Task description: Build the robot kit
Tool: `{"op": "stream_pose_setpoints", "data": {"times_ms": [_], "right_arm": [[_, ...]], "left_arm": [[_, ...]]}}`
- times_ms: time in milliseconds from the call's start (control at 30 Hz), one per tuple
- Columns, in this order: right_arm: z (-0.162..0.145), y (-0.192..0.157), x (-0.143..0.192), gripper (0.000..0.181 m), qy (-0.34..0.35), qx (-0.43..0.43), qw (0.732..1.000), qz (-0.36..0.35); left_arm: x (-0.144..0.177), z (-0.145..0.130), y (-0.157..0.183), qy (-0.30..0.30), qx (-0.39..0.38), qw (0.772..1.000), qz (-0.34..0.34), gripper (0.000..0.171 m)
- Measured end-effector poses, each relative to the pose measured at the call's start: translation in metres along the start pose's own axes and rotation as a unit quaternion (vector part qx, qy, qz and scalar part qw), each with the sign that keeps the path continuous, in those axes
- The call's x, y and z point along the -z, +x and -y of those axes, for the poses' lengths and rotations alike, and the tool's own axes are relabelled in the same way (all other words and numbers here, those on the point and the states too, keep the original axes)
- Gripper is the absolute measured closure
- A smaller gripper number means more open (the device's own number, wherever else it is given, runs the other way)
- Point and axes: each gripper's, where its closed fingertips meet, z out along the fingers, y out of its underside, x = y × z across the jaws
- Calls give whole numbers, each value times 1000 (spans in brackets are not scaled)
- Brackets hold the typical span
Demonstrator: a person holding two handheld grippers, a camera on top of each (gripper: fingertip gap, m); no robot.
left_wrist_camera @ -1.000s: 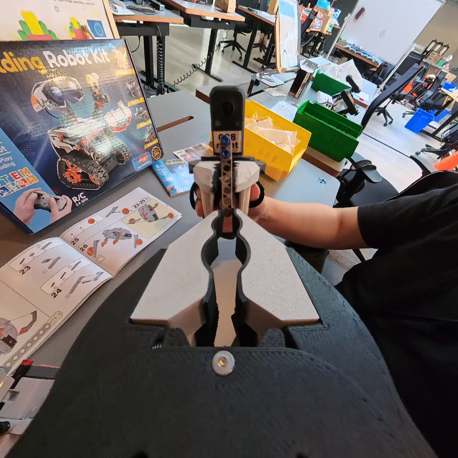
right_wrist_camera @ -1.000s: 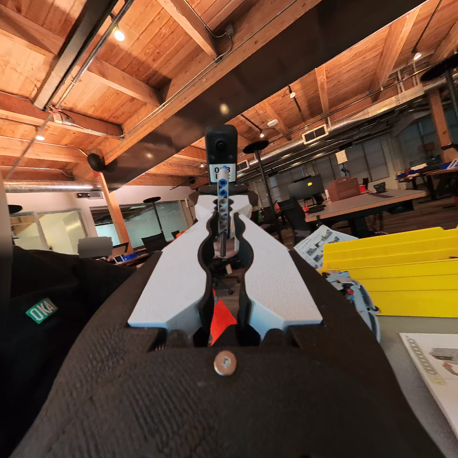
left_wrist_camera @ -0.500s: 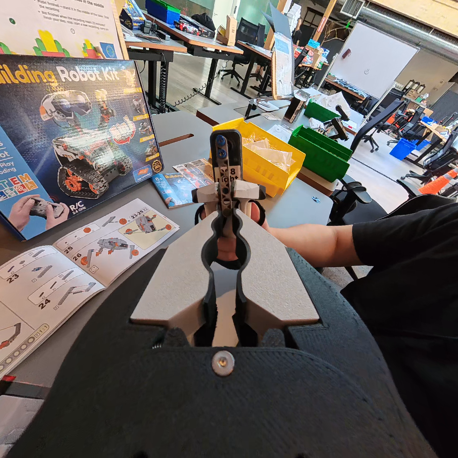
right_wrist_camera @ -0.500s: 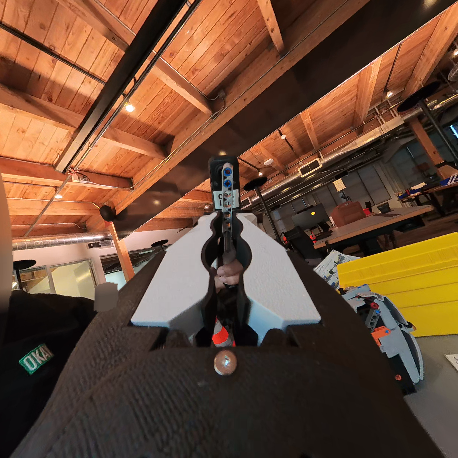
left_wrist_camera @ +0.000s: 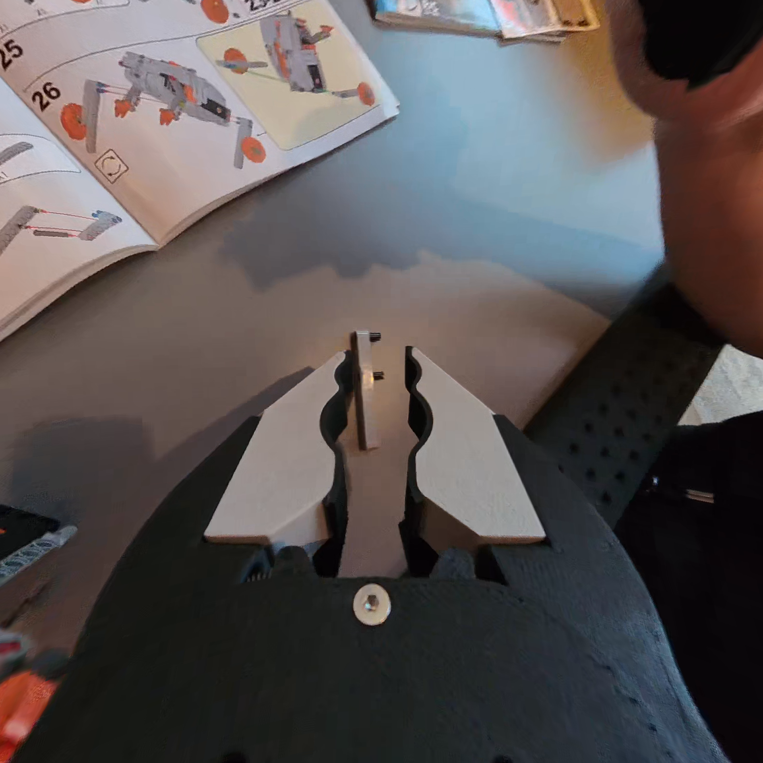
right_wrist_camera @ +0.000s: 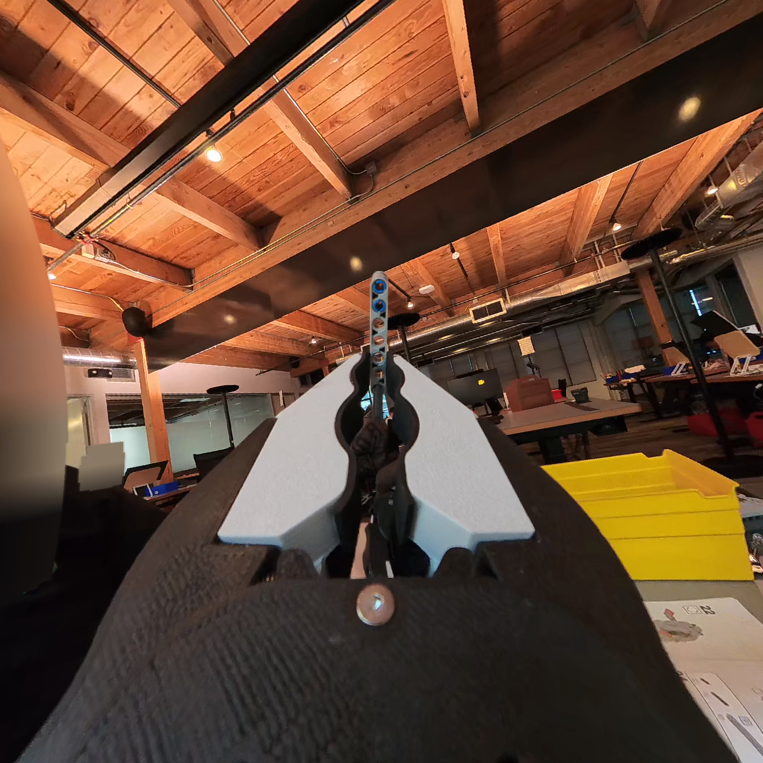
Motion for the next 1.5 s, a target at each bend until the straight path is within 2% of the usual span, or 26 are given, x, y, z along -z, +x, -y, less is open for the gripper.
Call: {"op": "stream_pose_setpoints", "data": {"times_ms": [133, 233, 300, 400, 500, 633, 700, 800, 900, 967, 1033, 1200, 1333, 1500], "right_arm": [[-1, 8, 4, 177, 1, -4, 1000, -13], [-1, 12, 6, 177, 0, -6, 1000, -18], [-1, 14, 8, 176, 0, -6, 1000, -22], [-1, 17, 9, 177, -7, -2, 1000, -29], [-2, 19, 10, 177, -13, -1, 999, -33], [-10, 28, 11, 177, -36, -4, 998, -57], [-18, 33, 12, 177, -61, -7, 996, -71], [-35, 32, 7, 177, -106, -42, 992, -60], [-53, 26, -2, 176, -146, -70, 986, -48], [-61, 18, -11, 176, -160, -86, 983, -37], [-69, 11, -20, 177, -171, -97, 980, -30], [-75, 4, -32, 176, -171, -96, 980, -38], [-75, 3, -34, 176, -172, -93, 980, -44], [-70, 2, -36, 176, -162, -77, 982, -51]], "left_arm": [[-21, -12, -7, -85, -23, 996, 29, 145], [-27, -15, -17, -116, -82, 985, 97, 149], [-30, -19, -19, -136, -101, 979, 117, 151], [-35, -22, -15, -148, -99, 978, 110, 150], [-35, -22, -21, -151, -110, 974, 132, 163], [-33, -22, -22, -150, -93, 975, 133, 166], [-23, -8, -28, -96, -91, 979, 154, 166], [14, 38, -8, 71, -49, 989, 118, 166], [82, 84, 18, 262, -22, 961, 85, 166], [118, 98, 30, 337, -14, 939, 70, 167], [136, 105, 39, 367, -19, 927, 72, 166], [161, 113, 55, 400, -61, 905, 134, 166], [167, 117, 58, 392, -89, 896, 191, 166], [163, 120, 59, 374, -99, 895, 223, 166]]}}
